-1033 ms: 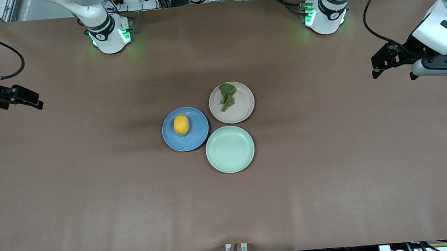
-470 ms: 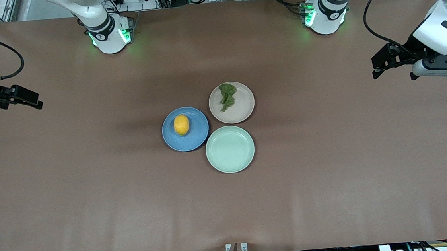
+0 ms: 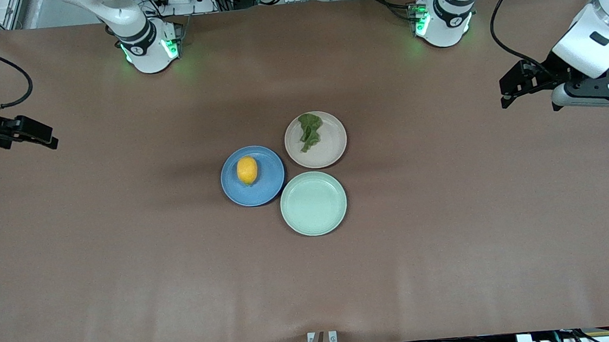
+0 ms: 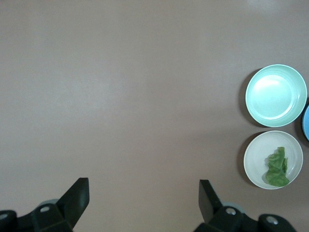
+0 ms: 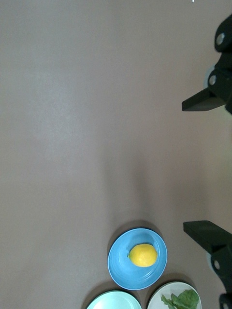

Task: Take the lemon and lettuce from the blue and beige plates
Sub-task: 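Reach the left gripper to the lettuce while the right gripper approaches the lemon, then lower the right gripper onto the lemon while the left gripper grasps lettuce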

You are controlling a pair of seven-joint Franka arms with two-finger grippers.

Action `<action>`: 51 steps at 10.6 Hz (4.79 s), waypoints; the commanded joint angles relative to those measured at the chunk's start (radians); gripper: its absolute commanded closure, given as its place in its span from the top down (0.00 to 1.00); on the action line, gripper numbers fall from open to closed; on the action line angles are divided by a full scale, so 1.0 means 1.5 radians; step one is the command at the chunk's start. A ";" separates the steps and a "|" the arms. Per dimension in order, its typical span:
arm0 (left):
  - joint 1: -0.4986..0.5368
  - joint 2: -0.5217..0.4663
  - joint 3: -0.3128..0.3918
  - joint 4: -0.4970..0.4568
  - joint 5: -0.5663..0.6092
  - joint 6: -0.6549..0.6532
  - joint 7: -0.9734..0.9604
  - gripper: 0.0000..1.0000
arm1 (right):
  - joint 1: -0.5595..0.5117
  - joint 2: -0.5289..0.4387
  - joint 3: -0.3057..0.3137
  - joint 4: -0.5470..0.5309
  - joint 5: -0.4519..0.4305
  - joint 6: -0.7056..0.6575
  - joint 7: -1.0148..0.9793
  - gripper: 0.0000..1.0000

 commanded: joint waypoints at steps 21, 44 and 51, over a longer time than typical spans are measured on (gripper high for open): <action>-0.262 0.252 -0.052 -0.029 -0.040 0.111 -0.233 1.00 | -0.010 0.003 0.195 -0.246 0.007 0.278 0.177 1.00; -0.443 0.500 -0.044 -0.021 -0.038 0.264 -0.360 1.00 | 0.091 0.225 0.256 -0.311 -0.134 0.557 0.461 1.00; -0.449 0.504 -0.043 -0.022 -0.023 0.265 -0.385 0.00 | 0.115 0.284 0.256 -0.311 -0.205 0.598 0.537 1.00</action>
